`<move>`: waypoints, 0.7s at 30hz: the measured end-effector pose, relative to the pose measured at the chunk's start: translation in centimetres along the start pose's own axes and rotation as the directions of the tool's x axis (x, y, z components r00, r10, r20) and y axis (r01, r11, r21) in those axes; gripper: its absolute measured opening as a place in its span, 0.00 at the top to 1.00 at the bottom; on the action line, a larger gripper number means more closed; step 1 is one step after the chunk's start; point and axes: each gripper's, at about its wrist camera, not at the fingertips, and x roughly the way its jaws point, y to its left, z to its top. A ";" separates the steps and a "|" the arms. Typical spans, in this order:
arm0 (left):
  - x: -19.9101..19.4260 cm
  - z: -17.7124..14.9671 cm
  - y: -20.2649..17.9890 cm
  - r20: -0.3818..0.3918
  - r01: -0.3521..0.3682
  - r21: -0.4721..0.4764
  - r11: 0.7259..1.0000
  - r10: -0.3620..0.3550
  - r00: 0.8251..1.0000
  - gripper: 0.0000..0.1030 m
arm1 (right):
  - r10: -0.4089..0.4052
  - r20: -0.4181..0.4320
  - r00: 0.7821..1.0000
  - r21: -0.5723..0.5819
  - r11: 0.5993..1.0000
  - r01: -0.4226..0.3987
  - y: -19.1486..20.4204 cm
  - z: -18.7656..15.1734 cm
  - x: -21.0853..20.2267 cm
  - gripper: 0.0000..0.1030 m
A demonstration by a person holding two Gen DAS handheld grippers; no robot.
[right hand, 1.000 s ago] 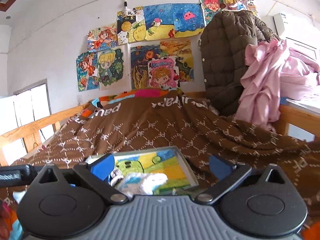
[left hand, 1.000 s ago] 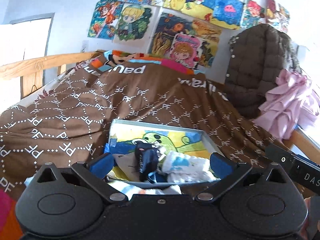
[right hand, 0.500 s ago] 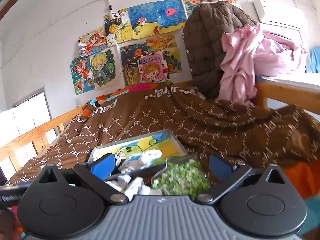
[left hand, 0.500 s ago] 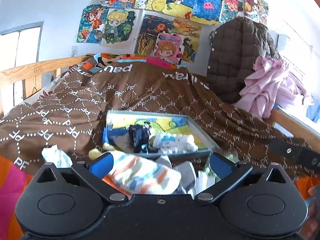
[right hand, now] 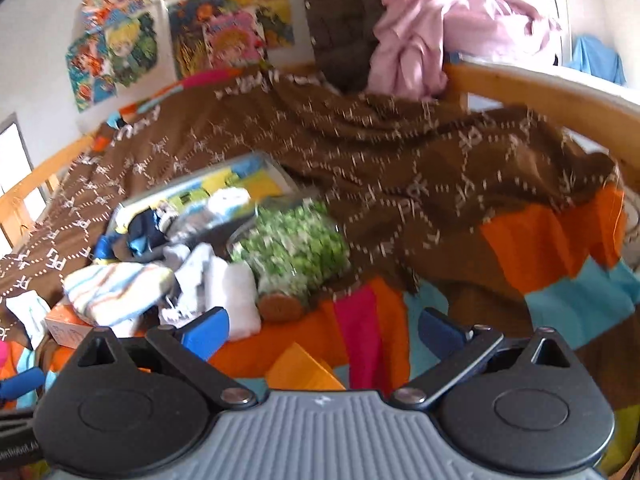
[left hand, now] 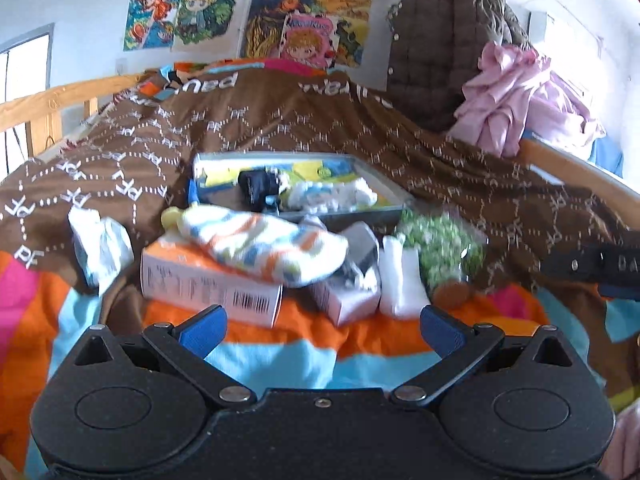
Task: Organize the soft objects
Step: 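Move both grippers back from the tray toward the pile of soft items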
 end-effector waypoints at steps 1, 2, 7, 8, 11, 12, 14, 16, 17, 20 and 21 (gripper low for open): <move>0.2 -0.3 0.1 -0.015 0.004 0.003 1.000 -0.004 1.000 0.01 | -0.005 -0.021 1.000 0.002 1.000 0.005 0.0 0.0 0.5 0.00; 0.3 -0.5 0.2 -0.025 0.006 0.006 1.000 -0.006 1.000 0.01 | -0.008 -0.039 0.999 0.001 1.000 0.008 0.1 0.0 0.8 0.00; 1.8 -1.0 0.5 -0.077 0.015 0.004 1.000 -0.014 0.997 0.01 | -0.006 -0.105 0.994 -0.035 0.999 0.003 0.6 -0.3 2.0 0.00; 2.2 -1.0 0.5 -0.089 0.016 0.003 1.000 -0.016 0.996 0.01 | -0.005 -0.120 0.993 -0.036 0.999 0.000 0.7 -0.4 2.3 0.00; 3.5 -0.8 0.4 -0.126 0.024 -0.003 1.000 -0.025 0.992 0.01 | 0.005 -0.157 0.988 -0.029 1.000 -0.010 0.6 -0.4 2.9 0.00; 4.0 -0.7 0.4 -0.135 0.028 -0.003 1.000 -0.029 0.990 0.01 | 0.008 -0.164 0.986 -0.025 1.000 -0.012 0.5 -0.4 3.1 0.00; 4.6 -0.6 0.4 -0.145 0.031 0.003 1.000 -0.030 0.989 0.01 | 0.015 -0.177 0.984 -0.018 1.000 -0.018 0.3 -0.4 3.4 0.00; 5.3 -0.3 0.5 -0.157 0.036 0.005 0.999 -0.035 0.987 0.01 | 0.023 -0.188 0.982 -0.018 0.999 -0.027 0.3 -0.4 3.6 0.00; 5.7 -0.1 0.5 -0.168 0.043 0.001 0.999 -0.043 0.985 0.01 | 0.026 -0.194 0.981 -0.017 0.999 -0.029 0.3 -0.4 3.7 0.00; 6.8 0.4 0.7 -0.197 0.075 -0.029 0.997 -0.079 0.977 0.01 | 0.040 -0.212 0.976 -0.009 0.999 -0.043 0.2 -0.4 4.1 0.00; 7.1 0.6 0.7 -0.205 0.083 -0.041 0.996 -0.090 0.975 0.01 | 0.046 -0.217 0.975 -0.006 0.999 -0.048 0.1 -0.4 4.2 0.00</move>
